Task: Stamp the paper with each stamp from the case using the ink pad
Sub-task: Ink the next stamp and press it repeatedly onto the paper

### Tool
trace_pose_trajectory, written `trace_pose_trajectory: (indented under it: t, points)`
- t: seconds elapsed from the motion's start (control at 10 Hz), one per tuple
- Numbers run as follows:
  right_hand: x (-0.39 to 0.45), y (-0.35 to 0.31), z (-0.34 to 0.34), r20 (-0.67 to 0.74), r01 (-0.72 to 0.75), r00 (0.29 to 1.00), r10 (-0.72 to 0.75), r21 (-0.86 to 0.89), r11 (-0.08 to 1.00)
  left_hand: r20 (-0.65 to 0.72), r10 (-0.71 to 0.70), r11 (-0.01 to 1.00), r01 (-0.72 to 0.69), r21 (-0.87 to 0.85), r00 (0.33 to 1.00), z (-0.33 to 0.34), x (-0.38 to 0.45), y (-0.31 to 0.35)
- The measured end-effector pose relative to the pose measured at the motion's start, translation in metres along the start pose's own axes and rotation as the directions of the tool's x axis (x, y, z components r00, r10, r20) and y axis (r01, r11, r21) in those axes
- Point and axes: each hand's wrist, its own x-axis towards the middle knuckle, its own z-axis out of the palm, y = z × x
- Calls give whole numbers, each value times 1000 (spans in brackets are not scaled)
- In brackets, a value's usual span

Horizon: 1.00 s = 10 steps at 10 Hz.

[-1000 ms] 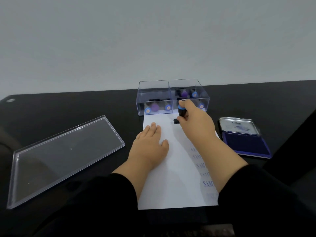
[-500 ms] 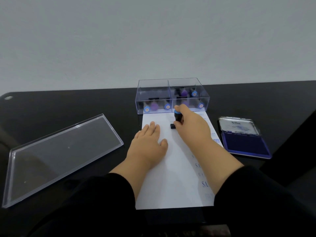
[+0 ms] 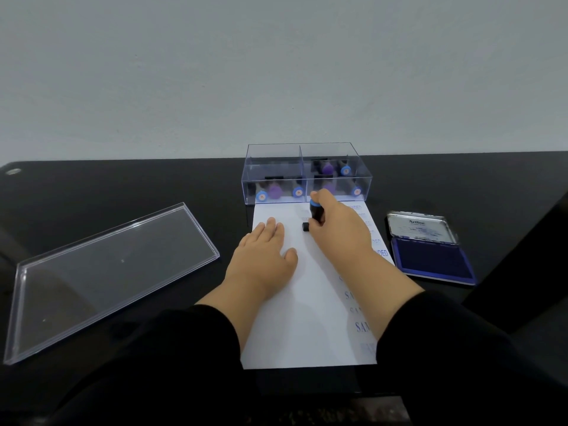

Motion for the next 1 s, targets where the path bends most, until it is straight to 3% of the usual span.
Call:
trace_pose_trajectory:
  t: [0.6, 0.8, 1.0]
  points:
    - [-5, 4, -2, -29, 15, 1000, -13, 64, 998, 17, -2, 1000, 2, 11, 1000, 0, 1, -1]
    - [-3, 13, -18, -168, -82, 976, 136, 295, 952, 23, -3, 1000, 2, 8, 1000, 1, 2, -1]
    - [-4, 17, -22, -181, -117, 965, 190, 354, 928, 26, -4, 1000, 4, 8, 1000, 2, 3, -1]
